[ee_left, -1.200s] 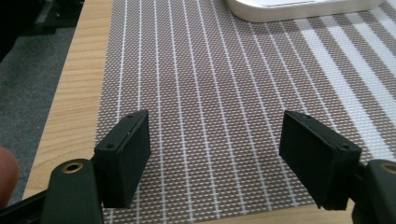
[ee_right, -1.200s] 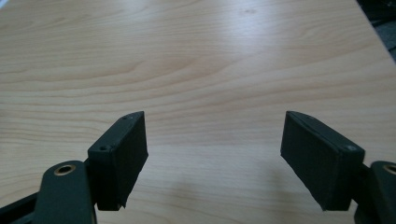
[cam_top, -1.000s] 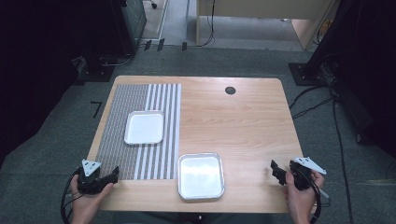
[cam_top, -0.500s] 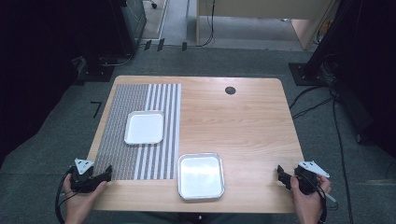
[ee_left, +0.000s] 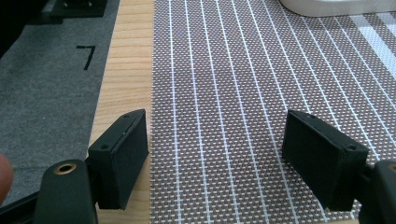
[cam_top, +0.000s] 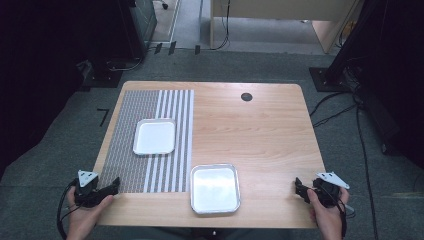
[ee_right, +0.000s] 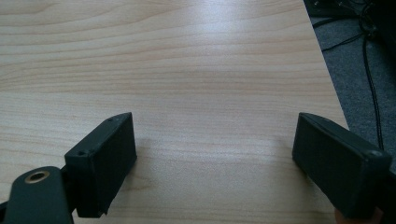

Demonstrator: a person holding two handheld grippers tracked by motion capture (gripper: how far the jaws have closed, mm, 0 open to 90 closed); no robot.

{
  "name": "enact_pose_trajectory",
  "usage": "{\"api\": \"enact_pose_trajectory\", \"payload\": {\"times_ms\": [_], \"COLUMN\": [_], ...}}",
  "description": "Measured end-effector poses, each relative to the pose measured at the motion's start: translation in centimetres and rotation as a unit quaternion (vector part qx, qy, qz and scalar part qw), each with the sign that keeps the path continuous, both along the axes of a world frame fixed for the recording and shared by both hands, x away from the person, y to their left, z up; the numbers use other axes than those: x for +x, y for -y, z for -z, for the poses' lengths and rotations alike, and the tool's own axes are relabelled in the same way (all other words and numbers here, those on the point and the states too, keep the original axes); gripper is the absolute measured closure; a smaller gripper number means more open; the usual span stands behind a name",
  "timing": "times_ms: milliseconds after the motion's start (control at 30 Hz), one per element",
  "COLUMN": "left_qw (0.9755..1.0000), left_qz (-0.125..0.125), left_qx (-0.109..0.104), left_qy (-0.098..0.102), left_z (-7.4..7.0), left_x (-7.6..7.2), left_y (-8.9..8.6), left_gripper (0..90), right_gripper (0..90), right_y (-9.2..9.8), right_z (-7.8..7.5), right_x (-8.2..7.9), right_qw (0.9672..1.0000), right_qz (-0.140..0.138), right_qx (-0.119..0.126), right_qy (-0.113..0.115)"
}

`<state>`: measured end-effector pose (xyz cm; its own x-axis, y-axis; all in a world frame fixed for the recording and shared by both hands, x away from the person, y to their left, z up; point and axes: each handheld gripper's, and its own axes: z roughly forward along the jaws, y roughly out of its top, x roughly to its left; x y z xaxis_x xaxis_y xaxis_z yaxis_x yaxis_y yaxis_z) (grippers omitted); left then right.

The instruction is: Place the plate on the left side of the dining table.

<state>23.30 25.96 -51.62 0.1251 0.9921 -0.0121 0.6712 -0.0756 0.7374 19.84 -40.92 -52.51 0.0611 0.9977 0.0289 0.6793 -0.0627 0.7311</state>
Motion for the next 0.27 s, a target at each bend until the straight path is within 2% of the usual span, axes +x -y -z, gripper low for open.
{"api": "enact_pose_trajectory", "payload": {"times_ms": [100,233,267], "left_qw": [1.0000,0.9998,0.9998], "left_qz": [0.002,0.007,0.002], "left_qx": [0.001,0.003,0.004], "left_qy": [-0.001,-0.017,-0.020], "left_z": [0.00,-0.22,-0.29], "left_x": [0.07,0.20,0.20], "left_y": [0.02,-0.31,-0.35], "left_gripper": [21.3,17.4,17.1], "right_gripper": [13.6,13.5,13.5], "right_y": [0.00,0.00,0.00], "right_z": [0.00,0.00,0.00], "right_x": [0.00,0.01,0.01], "right_qw": [1.0000,1.0000,1.0000], "right_qz": [0.000,0.000,0.000], "right_qx": [0.000,0.000,0.000], "right_qy": [0.000,0.000,0.000]}}
